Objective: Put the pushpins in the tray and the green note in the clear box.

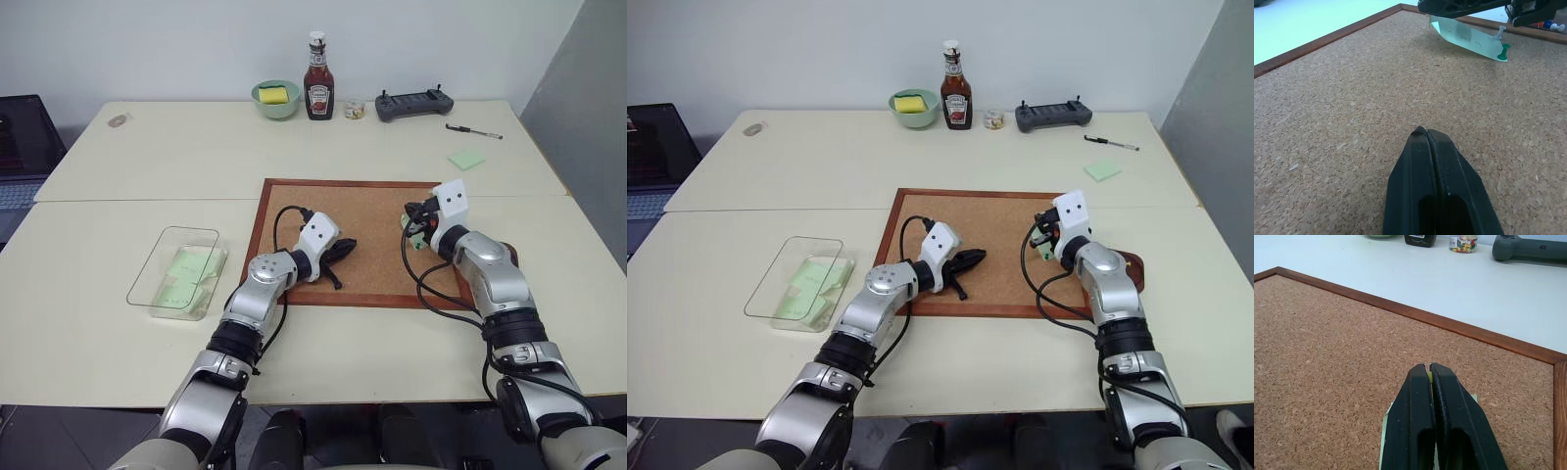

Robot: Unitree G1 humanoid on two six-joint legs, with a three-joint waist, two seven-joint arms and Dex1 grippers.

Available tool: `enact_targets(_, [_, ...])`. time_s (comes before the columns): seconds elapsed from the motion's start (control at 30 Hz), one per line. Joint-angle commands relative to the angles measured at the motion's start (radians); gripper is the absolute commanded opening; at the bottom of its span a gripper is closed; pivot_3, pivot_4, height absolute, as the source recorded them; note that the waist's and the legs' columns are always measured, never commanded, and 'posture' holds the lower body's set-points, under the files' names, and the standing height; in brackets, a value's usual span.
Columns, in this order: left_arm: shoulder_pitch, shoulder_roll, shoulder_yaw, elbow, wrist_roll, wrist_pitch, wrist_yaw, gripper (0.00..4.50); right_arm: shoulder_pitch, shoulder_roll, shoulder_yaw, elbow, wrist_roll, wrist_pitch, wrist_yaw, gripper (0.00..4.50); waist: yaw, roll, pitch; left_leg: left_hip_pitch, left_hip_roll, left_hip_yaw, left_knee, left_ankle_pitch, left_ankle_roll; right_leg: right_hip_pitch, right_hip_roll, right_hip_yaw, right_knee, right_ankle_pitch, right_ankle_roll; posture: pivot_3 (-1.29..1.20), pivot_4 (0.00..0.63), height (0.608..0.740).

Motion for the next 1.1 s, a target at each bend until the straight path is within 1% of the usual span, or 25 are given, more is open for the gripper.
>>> enact_targets(0.03, [0.029, -0.006, -0.027, 0.021, 0.024, 0.011, 0.002, 0.0, 0.0, -0.013, -0.042, -0.097, 0.031, 0.013, -0.004, 0.03, 0.0, 0.0, 0.0, 0.0, 0.0, 0.0, 0.0, 0.0, 0.0, 0.0, 0.0, 0.0, 0.0, 0.0, 0.0, 0.0, 0.15, 0.74])
enact_targets(0.2, [0.032, -0.009, -0.025, 0.016, 0.025, 0.015, 0.004, 0.0, 0.026, -0.043, -0.083, -0.239, 0.062, 0.091, -0.012, 0.03, 0.002, 0.0, 0.0, 0.0, 0.0, 0.0, 0.0, 0.0, 0.0, 0.0, 0.0, 0.0, 0.0, 0.0, 0.0, 0.0, 0.15, 0.74])
enact_targets(0.3, [0.032, -0.011, -0.024, 0.017, 0.026, 0.014, 0.007, 0.0, 0.089, -0.106, -0.12, -0.382, 0.085, 0.162, 0.006, 0.03, 0.004, 0.001, 0.0, 0.0, 0.0, 0.0, 0.0, 0.0, 0.0, 0.001, 0.0, 0.0, 0.0, 0.0, 0.0, 0.0, 0.15, 0.74])
enact_targets(0.43, [0.03, -0.012, -0.019, 0.026, 0.026, 0.01, 0.009, 0.0, 0.213, -0.223, -0.181, -0.532, 0.099, 0.248, 0.035, 0.03, 0.013, 0.001, -0.001, -0.001, 0.0, -0.001, 0.0, 0.0, 0.0, 0.001, 0.0, -0.001, -0.002, 0.0, 0.0, 0.0, 0.15, 0.74])
enact_targets(0.53, [0.027, -0.013, -0.019, 0.036, 0.026, 0.004, 0.01, 0.0, 0.353, -0.336, -0.208, -0.602, 0.058, 0.266, 0.066, 0.03, 0.019, 0.002, -0.001, 0.0, 0.0, -0.001, 0.0, 0.0, 0.0, 0.002, 0.0, -0.001, -0.002, 0.0, 0.0, 0.0, 0.15, 0.74])
enact_targets(0.67, [0.024, -0.017, -0.021, 0.046, 0.026, -0.002, 0.007, 0.0, 0.484, -0.415, -0.209, -0.649, 0.039, 0.283, 0.096, 0.03, 0.013, 0.003, -0.002, 0.002, 0.0, 0.001, -0.001, 0.0, 0.001, 0.003, 0.0, 0.001, -0.002, 0.0, 0.0, 0.0, 0.15, 0.74])
enact_targets(0.73, [0.022, -0.02, -0.024, 0.052, 0.028, -0.008, 0.004, 0.0, 0.531, -0.432, -0.203, -0.662, 0.027, 0.291, 0.104, 0.03, 0.014, 0.005, -0.003, 0.003, 0.0, 0.001, -0.001, 0.0, 0.001, 0.004, 0.0, 0.001, -0.002, 0.0, 0.001, 0.0, 0.15, 0.74])
enact_targets(0.83, [0.019, -0.024, -0.027, 0.059, 0.031, -0.014, 0.002, 0.0, 0.562, -0.431, -0.197, -0.673, 0.028, 0.306, 0.098, 0.03, 0.013, 0.005, -0.003, 0.007, 0.0, 0.001, -0.001, 0.0, 0.001, 0.008, 0.0, 0.001, -0.003, -0.001, 0.001, 0.0, 0.15, 0.74])
enact_targets(1.07, [0.01, -0.031, -0.027, 0.072, 0.036, -0.021, 0.002, 0.0, 0.567, -0.429, -0.173, -0.632, -0.01, 0.304, 0.079, 0.03, 0.019, 0.005, -0.003, 0.008, 0.0, 0.001, -0.001, 0.0, 0.001, 0.01, 0.0, 0.001, -0.004, -0.001, 0.001, 0.0, 0.15, 0.74])
enact_targets(1.1, [0.01, -0.031, -0.027, 0.073, 0.037, -0.021, 0.002, 0.0, 0.562, -0.426, -0.173, -0.624, -0.017, 0.301, 0.073, 0.24, 0.02, 0.005, -0.003, 0.008, 0.0, 0.001, -0.001, 0.0, 0.001, 0.01, 0.0, 0.001, -0.004, -0.001, 0.001, 0.0, 0.15, 0.74])
